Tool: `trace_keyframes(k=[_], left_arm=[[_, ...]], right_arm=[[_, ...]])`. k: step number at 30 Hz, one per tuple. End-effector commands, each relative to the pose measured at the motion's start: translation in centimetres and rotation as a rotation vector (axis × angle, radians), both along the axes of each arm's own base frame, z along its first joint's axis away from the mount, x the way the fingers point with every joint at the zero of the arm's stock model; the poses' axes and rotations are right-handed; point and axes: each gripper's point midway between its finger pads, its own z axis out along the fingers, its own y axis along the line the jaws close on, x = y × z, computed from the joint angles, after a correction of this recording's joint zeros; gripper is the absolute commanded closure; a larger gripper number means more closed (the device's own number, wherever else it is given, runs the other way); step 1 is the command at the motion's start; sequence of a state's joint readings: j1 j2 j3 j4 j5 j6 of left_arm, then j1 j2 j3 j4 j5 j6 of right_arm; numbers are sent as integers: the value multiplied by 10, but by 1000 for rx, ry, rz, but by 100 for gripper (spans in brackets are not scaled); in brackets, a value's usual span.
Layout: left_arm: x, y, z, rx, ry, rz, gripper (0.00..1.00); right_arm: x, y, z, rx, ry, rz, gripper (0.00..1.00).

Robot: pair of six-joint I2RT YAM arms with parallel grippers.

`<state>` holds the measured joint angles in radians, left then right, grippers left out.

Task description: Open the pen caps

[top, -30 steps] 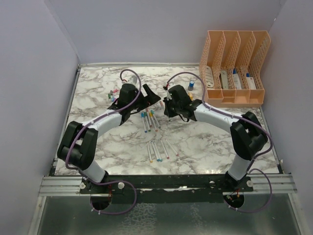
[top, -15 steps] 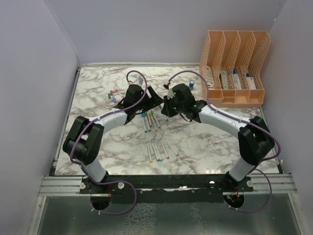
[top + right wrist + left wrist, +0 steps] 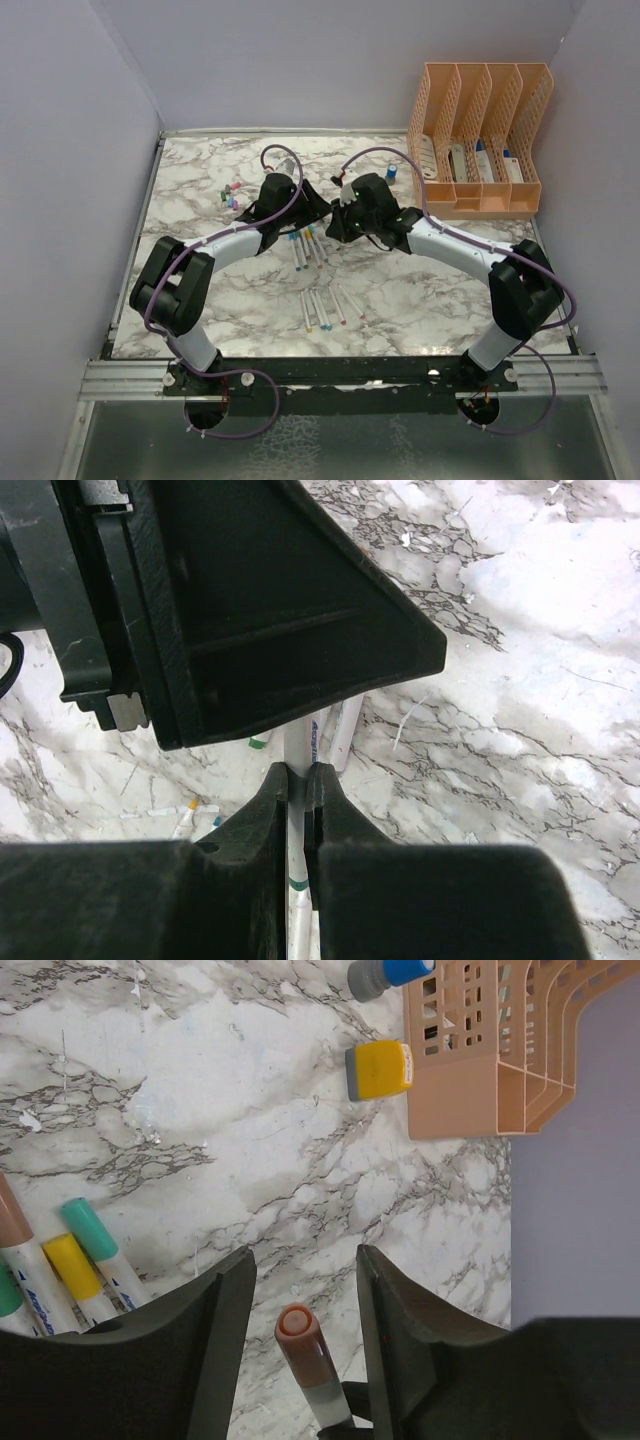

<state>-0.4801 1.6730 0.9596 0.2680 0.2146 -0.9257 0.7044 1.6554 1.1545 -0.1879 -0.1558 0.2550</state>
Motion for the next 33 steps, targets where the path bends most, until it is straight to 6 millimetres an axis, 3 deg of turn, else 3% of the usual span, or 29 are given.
trace_keyframes(k=[1,15,18,21,24,26,29,31,33], left_arm=[[11,-5,15,-21,-50,16,56],[11,-4,15,-21,-50,22,78],[11,-4,15,-23,-50,23,85],[11,-5,15,-24,-50,21,100],[11,-5,14,-25,-47,21,100],[10,-4,15,-27,-48,23,100],[9,-5,18,-31,-57,19,100],[8,-6,20,-37,-60,12,100],[7,-8,21,-41,-62,7,100]], right_arm=[[-5,7,14,40,-36,47,99],[-8,8,11,38,-32,56,99],[-8,8,11,39,-30,58,99],[-8,8,10,37,-31,57,99],[-8,8,11,38,-31,54,99],[-6,6,11,35,-31,41,87],[-6,7,11,36,-29,34,53],[-6,8,10,40,-23,34,42],[-6,9,8,43,-15,35,39]])
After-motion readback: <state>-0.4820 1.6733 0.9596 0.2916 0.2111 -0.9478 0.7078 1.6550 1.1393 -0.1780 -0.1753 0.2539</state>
